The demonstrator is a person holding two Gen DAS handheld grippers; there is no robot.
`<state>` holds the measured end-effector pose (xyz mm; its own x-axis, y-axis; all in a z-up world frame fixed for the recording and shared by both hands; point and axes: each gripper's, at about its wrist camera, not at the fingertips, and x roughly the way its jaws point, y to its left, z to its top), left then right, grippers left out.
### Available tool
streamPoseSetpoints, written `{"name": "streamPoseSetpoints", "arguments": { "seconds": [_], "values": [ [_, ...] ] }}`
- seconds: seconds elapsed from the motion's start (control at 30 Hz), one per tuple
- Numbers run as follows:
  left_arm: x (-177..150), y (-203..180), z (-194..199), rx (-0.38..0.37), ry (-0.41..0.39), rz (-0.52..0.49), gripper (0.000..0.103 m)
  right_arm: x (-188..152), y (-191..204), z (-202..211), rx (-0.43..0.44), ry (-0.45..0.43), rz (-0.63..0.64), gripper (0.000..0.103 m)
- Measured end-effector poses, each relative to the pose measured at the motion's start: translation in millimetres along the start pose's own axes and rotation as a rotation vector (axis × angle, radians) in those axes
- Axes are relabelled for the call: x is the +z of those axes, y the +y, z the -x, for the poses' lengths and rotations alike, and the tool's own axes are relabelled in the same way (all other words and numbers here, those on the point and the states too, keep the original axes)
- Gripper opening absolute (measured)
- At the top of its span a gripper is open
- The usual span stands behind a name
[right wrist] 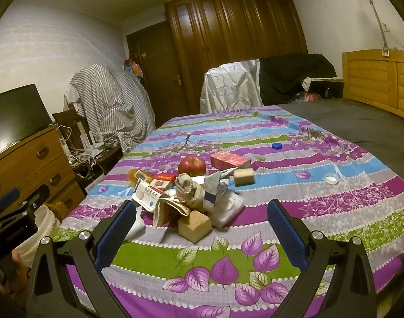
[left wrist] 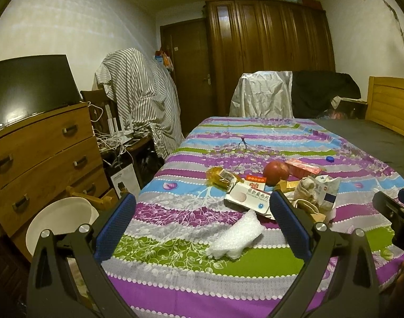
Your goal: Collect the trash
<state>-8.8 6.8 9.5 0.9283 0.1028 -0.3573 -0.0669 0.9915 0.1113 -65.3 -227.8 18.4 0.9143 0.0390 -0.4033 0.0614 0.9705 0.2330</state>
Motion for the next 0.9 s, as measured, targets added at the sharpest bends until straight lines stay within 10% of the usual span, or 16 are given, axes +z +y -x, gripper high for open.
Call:
{"name": "streamPoseSetpoints", "arguments": {
  "seconds": [0.9],
  "values": [
    [-40.0,15.9,-48.7,-0.028,0.138,-0.041,0.098,-13.2,-10.7,-65.2,-0.001,0.102,0.011,0.098]
  ]
}}
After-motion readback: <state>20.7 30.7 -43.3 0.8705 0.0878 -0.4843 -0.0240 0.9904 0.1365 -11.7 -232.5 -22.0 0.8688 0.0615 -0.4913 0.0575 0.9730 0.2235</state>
